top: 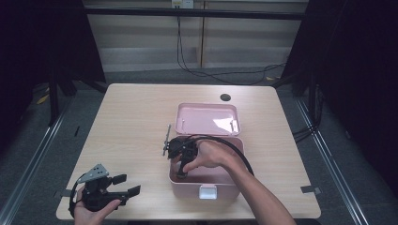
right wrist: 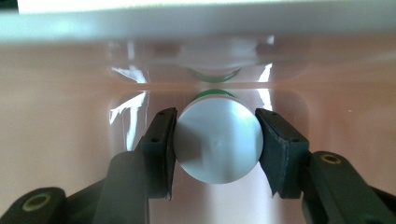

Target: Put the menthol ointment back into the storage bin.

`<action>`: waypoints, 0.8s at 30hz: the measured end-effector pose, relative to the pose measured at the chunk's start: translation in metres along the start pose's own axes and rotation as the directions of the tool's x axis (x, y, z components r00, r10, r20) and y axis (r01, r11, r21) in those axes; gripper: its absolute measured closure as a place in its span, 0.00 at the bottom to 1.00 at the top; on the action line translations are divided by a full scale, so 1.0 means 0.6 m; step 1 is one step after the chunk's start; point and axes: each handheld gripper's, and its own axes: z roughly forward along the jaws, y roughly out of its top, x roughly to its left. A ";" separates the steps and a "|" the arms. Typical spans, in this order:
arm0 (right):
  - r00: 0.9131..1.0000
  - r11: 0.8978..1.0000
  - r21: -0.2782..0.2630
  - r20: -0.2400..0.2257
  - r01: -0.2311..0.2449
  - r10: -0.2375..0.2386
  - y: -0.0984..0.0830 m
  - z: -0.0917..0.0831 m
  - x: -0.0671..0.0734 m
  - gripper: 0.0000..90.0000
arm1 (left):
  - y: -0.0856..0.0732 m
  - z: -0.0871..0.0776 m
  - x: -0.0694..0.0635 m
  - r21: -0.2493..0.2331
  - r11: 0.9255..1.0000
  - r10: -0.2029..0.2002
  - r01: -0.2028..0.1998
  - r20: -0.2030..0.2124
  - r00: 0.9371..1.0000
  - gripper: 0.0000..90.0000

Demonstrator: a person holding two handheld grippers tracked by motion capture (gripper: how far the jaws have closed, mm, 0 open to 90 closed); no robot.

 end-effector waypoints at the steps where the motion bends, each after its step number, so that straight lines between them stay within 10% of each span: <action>1: 1.000 1.000 -0.003 0.000 -0.001 0.001 0.001 0.000 0.000 0.57 | 0.000 0.000 0.000 0.000 1.000 0.000 0.000 -0.002 1.000 0.24; 24: 0.998 0.997 -0.027 -0.013 -0.066 0.066 -0.009 -0.026 0.001 0.41 | -0.001 0.000 0.001 0.003 1.000 -0.002 0.002 -0.004 1.000 0.24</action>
